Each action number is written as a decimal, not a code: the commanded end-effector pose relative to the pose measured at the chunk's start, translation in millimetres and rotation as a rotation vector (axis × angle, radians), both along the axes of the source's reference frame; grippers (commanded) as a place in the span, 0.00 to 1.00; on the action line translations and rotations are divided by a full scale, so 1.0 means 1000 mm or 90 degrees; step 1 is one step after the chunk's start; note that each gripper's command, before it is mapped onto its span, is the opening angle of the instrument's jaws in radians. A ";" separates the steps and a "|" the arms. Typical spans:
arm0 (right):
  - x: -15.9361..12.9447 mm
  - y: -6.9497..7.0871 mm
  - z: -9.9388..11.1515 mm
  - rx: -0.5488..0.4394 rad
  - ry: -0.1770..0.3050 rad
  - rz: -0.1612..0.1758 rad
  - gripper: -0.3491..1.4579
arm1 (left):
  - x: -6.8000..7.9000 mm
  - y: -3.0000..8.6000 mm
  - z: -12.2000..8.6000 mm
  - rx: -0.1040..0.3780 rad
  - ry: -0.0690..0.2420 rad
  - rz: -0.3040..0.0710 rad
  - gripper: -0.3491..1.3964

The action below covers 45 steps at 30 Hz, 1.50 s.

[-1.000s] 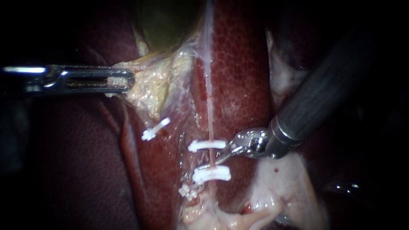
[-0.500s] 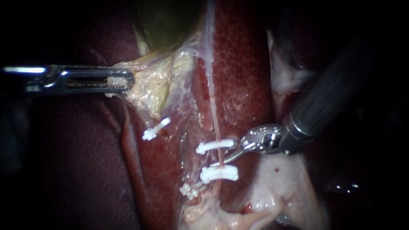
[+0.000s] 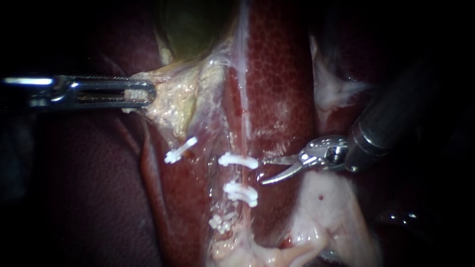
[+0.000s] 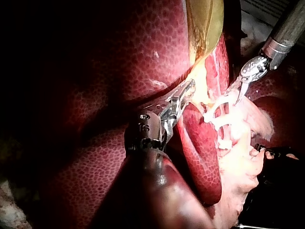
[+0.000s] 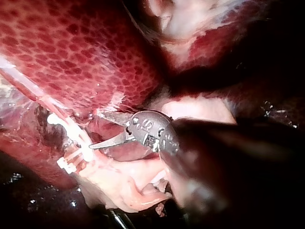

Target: Go to the cutting position right tube

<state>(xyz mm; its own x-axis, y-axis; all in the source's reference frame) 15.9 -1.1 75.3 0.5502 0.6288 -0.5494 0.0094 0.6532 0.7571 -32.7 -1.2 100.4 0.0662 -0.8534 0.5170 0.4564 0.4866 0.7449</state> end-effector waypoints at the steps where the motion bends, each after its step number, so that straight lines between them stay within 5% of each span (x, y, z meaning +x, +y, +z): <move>1: -0.0002 0.0000 -0.0002 0.001 0.001 -0.001 0.51 | 0.0000 0.0000 0.0000 0.000 0.000 0.000 0.00; 21: 0.0010 -0.0019 -0.0030 0.007 0.018 0.013 0.70 | 0.0000 0.0000 0.0000 0.000 0.000 0.000 0.00; 45: 0.0056 -0.0038 0.0010 0.018 0.025 0.009 0.73 | -0.0001 0.0000 0.0000 0.000 0.000 0.000 0.00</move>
